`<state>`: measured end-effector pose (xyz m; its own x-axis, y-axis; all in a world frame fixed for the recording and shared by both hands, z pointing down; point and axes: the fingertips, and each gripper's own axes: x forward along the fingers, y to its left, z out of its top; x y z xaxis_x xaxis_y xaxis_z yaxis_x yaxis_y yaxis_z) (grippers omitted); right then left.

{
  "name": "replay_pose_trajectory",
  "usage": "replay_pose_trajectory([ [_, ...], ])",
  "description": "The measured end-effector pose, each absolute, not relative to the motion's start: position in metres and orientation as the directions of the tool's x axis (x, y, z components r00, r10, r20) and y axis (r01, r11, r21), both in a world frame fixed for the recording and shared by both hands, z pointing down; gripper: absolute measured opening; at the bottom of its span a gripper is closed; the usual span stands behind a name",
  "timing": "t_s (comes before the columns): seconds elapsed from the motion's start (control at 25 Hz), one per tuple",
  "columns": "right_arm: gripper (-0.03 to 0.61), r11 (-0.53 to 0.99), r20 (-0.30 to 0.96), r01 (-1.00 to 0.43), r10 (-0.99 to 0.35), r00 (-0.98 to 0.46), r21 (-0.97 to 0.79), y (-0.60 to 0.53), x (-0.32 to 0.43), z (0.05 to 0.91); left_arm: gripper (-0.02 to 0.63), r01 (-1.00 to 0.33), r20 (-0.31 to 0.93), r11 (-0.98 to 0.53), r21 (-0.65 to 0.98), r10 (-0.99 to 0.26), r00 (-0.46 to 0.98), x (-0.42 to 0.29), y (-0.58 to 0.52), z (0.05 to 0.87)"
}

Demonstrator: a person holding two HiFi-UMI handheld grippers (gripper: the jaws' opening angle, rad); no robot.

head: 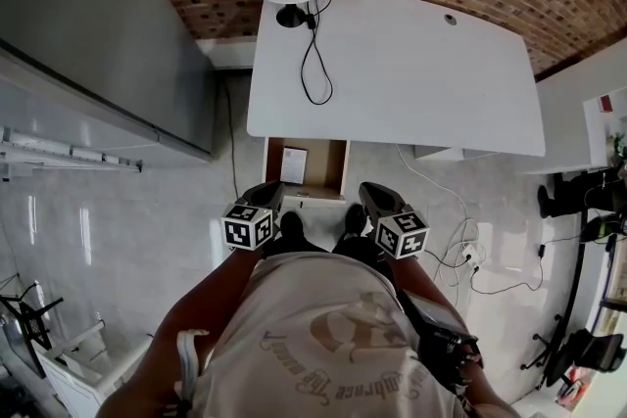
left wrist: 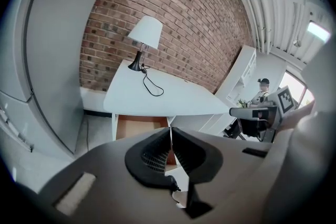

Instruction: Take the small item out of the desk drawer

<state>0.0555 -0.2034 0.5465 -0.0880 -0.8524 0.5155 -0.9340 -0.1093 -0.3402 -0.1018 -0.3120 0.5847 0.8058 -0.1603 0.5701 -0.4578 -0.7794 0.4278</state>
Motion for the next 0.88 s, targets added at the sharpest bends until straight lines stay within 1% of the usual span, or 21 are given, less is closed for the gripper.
replay_pose_trajectory([
  [0.4, 0.006, -0.061, 0.531, -0.922, -0.831, -0.165, -0.382, -0.211, 0.076, 0.562, 0.014, -0.522, 0.626, -0.758, 0.391, -0.197, 0.754, -0.086, -0.318, 0.601],
  [0.88, 0.006, -0.067, 0.56, -0.9, -0.802, -0.208, -0.431, -0.204, 0.089, 0.594, 0.014, -0.56, 0.694, -0.742, 0.369, -0.18, 0.697, -0.066, -0.318, 0.636],
])
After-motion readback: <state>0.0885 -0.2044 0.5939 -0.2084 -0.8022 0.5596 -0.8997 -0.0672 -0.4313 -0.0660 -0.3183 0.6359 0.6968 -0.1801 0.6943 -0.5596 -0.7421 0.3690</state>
